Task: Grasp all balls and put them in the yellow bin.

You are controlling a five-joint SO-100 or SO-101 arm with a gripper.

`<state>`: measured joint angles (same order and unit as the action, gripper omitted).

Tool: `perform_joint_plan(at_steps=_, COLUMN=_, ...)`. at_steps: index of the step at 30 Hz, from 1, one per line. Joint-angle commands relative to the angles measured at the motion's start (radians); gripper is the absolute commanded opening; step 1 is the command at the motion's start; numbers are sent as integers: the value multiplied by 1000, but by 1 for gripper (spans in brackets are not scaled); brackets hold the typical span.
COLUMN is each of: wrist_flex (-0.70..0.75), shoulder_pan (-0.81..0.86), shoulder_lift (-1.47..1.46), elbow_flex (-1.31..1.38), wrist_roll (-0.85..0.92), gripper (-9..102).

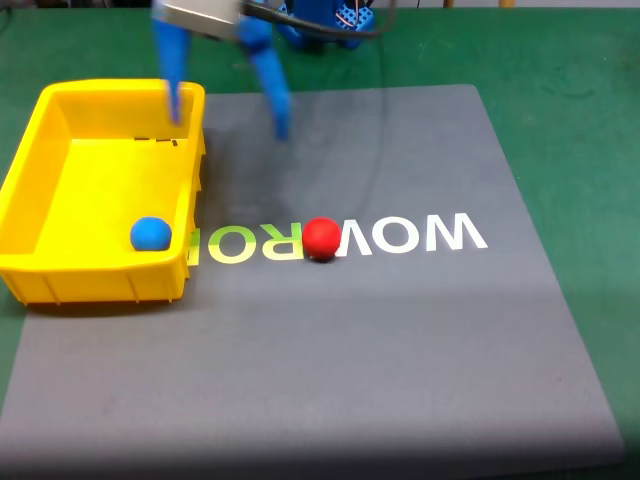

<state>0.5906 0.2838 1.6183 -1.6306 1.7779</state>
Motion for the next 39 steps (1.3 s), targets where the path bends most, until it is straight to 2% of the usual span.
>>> perform_joint_plan(at_steps=1, wrist_flex=6, shoulder_pan=-80, shoulder_lift=-5, elbow_flex=63, wrist_roll=-12, gripper=40)
perform_joint_plan(at_steps=7, wrist_flex=3, shoulder_pan=-153, shoulder_lift=-103, elbow_flex=64, wrist_roll=-23, gripper=39)
perform_joint_plan(at_steps=15, wrist_flex=-37, shoulder_pan=-169, shoulder_lift=-232, elbow_flex=83, wrist_roll=-15, gripper=39)
perform_joint_plan(at_steps=25, wrist_flex=-43, shoulder_pan=-176, shoulder_lift=-454, elbow_flex=276, wrist_roll=-28, gripper=38)
perform_joint_plan(at_steps=39, wrist_flex=2, shoulder_pan=-186, shoulder_lift=-512, elbow_flex=307, wrist_roll=-26, gripper=32)
